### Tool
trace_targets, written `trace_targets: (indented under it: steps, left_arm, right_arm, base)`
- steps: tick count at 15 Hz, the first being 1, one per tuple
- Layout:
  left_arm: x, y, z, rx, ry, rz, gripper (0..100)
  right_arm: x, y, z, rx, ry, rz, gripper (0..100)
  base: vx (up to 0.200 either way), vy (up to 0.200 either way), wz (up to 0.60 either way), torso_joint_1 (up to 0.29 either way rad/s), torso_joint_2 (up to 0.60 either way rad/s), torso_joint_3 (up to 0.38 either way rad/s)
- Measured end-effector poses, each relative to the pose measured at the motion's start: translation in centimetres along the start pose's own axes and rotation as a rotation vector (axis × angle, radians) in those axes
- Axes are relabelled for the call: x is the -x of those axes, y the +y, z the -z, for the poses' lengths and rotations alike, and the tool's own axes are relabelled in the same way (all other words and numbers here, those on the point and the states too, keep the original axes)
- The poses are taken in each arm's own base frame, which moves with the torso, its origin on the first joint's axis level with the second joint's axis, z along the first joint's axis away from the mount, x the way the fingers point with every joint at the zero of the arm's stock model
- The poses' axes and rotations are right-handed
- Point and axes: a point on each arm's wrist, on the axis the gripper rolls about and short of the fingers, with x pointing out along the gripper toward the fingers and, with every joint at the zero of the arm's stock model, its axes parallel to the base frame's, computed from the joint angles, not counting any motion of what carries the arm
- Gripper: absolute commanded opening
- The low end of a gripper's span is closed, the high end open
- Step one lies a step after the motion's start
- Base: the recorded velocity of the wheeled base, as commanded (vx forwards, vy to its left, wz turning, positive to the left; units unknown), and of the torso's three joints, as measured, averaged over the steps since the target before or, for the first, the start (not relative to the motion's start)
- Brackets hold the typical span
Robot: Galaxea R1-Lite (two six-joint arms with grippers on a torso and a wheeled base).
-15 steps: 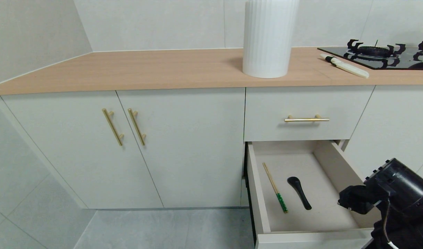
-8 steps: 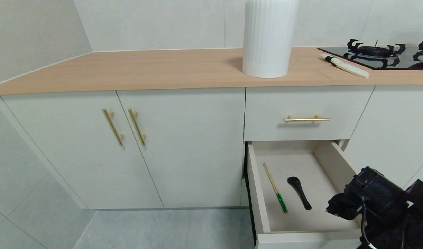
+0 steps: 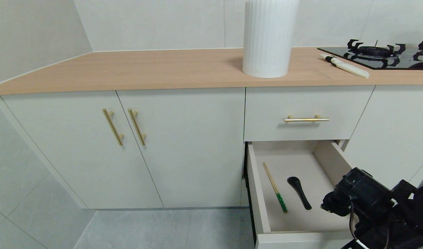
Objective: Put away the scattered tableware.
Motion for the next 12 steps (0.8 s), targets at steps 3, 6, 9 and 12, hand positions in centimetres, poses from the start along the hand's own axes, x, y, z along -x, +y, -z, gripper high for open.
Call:
trace_targets:
  steps: [3,6,9,12]
  left_arm:
    - [0.0,0.0,0.0,0.0,0.0,-0.001,100]
    - [0.0,0.0,0.0,0.0,0.0,0.0,100]
    - [0.0,0.0,0.0,0.0,0.0,0.0,100]
    - [0.0,0.0,0.0,0.0,0.0,0.0,100]
  right_arm:
    - [-0.6,0.0,-0.5,-0.056,-0.019,0.056,100]
    - [-1.1,0.1,-1.2,-0.089,-0.048,0.064,100]
    - [-1.4,0.2,-1.7,-0.108,-0.066,0.064,100]
    - [-1.5,-0.1,-2.5,-0.145,-0.129,0.065,100]
  base:
    - [0.0,0.0,0.0,0.0,0.0,0.0]
    - [0.0,0.0,0.0,0.0,0.0,0.0]
    - [0.0,0.0,0.0,0.0,0.0,0.0]
    - [0.0,0.0,0.0,0.0,0.0,0.0]
